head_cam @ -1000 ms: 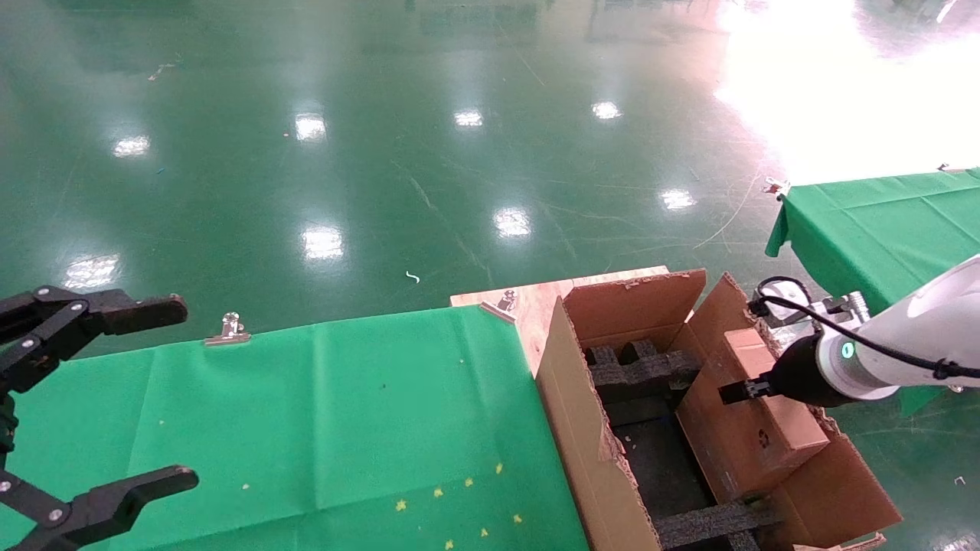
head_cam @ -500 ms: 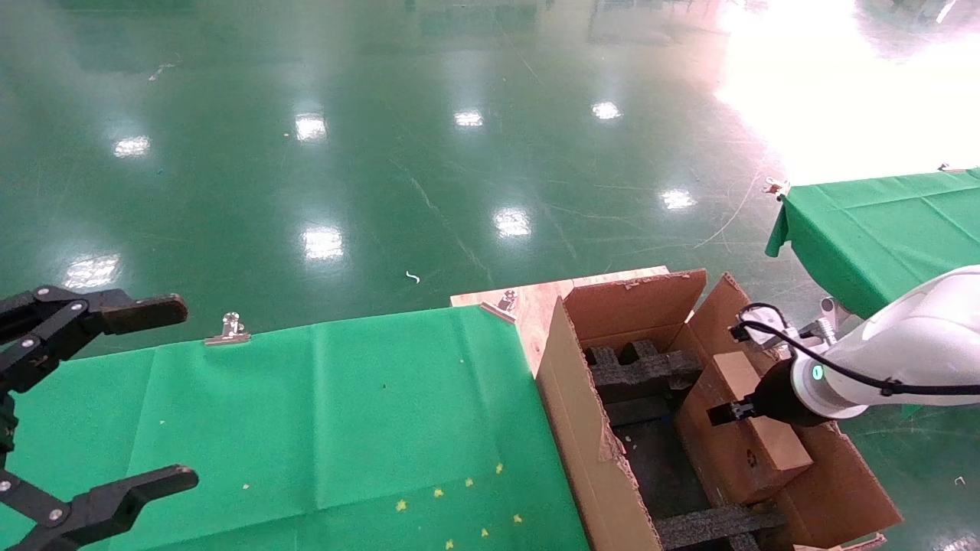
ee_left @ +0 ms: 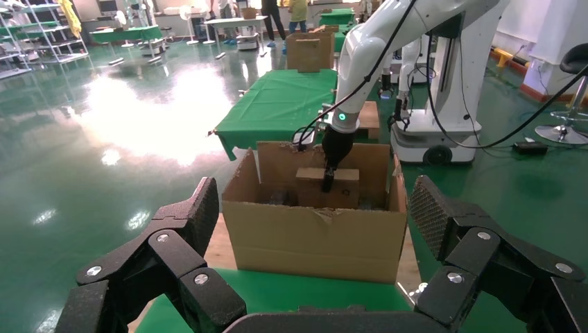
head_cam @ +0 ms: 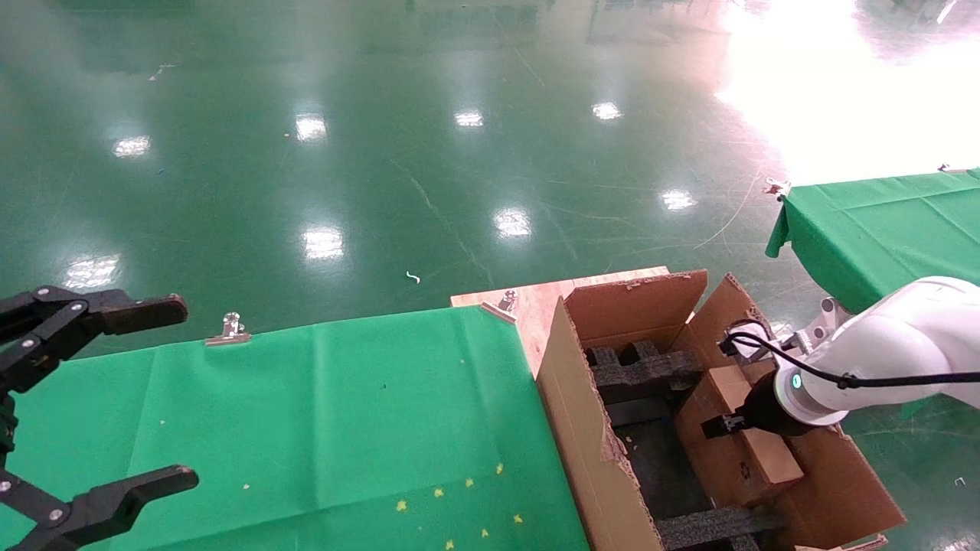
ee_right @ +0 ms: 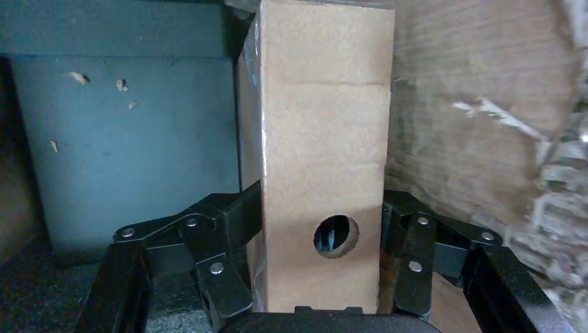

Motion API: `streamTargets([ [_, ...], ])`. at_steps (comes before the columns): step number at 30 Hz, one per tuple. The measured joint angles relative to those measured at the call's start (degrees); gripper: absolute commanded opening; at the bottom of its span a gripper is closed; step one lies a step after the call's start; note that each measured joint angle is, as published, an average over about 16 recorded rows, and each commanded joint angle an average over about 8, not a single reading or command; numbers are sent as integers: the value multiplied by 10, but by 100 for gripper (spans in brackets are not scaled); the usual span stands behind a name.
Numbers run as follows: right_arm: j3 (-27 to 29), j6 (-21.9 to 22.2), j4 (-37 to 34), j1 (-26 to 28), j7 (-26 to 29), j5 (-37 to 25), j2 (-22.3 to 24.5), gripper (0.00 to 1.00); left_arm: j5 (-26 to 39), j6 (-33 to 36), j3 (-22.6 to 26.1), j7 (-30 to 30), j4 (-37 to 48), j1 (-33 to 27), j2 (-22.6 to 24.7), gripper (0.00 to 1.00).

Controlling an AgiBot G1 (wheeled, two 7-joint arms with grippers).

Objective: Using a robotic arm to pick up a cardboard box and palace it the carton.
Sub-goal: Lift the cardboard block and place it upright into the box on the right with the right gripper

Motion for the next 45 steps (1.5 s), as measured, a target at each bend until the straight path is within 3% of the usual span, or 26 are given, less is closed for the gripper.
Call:
streamTargets([
  [3,3,-1,-14,-7,-17,16,-5,0,0,0,0,0,0,0,0,100],
  [5,6,-2,-22,-12,-28,25,-8,9,0,0,0,0,0,0,0,100],
  [11,11,-4,-37,-20,-50,44,-13,84,0,0,0,0,0,0,0,100],
  [13,12,-3,-39,-21,-54,47,-13,100,0,0,0,0,0,0,0,100],
  [33,12,-6,-37,-15,-54,45,-12,100,0,0,0,0,0,0,0,100],
  [45,21,1,-38,15,-55,38,-11,100,0,0,0,0,0,0,0,100],
])
